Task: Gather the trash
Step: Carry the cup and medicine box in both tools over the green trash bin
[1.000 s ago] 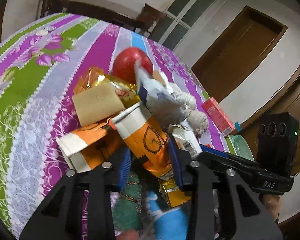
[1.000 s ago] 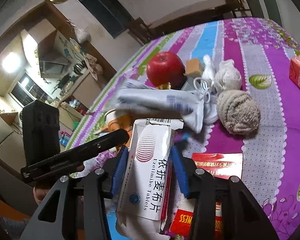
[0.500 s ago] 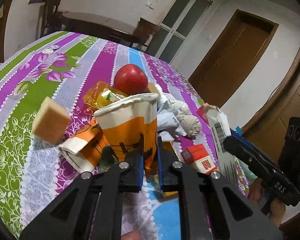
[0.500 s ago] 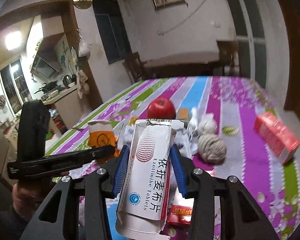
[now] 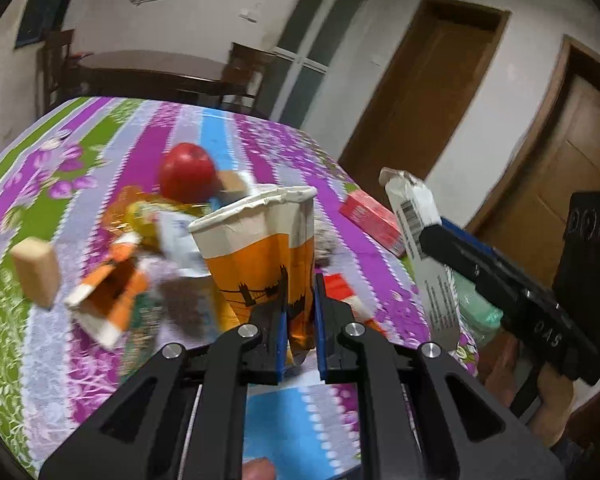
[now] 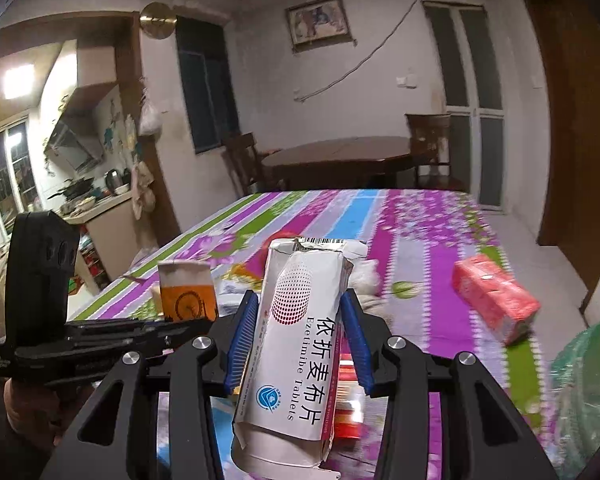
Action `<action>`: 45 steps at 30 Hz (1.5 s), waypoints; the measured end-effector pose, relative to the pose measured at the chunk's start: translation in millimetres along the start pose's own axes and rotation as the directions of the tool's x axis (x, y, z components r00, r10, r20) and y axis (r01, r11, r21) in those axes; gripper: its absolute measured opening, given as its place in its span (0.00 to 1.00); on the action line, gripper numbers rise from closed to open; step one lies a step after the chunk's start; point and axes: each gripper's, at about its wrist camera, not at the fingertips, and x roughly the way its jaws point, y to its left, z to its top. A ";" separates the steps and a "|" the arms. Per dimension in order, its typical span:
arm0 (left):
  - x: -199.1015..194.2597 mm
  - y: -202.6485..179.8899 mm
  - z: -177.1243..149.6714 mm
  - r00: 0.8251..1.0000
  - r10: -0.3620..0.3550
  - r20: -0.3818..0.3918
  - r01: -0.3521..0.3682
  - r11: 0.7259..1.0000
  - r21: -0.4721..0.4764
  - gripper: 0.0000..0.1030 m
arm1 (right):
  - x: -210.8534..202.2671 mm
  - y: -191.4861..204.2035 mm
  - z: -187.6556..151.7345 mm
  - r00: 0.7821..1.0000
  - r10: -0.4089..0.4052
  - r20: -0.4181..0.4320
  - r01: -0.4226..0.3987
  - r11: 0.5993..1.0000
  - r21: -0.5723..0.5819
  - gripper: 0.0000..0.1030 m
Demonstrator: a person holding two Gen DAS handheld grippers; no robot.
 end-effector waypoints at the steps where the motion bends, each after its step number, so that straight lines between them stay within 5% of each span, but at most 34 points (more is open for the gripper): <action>1: 3.8 -8.9 0.5 1.000 -0.008 -0.004 0.008 1.000 0.020 0.09 | -8.3 -6.5 1.1 1.000 -0.019 0.009 0.019 1.000 0.004 0.43; 8: 37.4 -81.6 3.9 0.998 -0.064 -0.024 0.068 0.983 0.171 0.09 | -61.8 -66.1 -1.7 0.983 -0.179 0.046 0.177 0.983 0.047 0.43; 20: 104.1 -182.3 -5.6 0.990 -0.103 -0.092 0.131 0.917 0.378 0.10 | -149.1 -177.3 -25.1 0.911 -0.412 0.024 0.406 0.905 0.124 0.44; 35: 144.9 -260.0 -17.3 0.986 -0.110 -0.127 0.158 0.858 0.488 0.10 | -191.6 -269.1 -52.6 0.841 -0.539 -0.051 0.539 0.824 0.176 0.44; 45: 190.3 -289.8 -10.7 0.982 -0.077 -0.174 0.156 0.850 0.504 0.10 | -183.2 -306.0 -57.3 0.817 -0.568 -0.099 0.575 0.796 0.189 0.44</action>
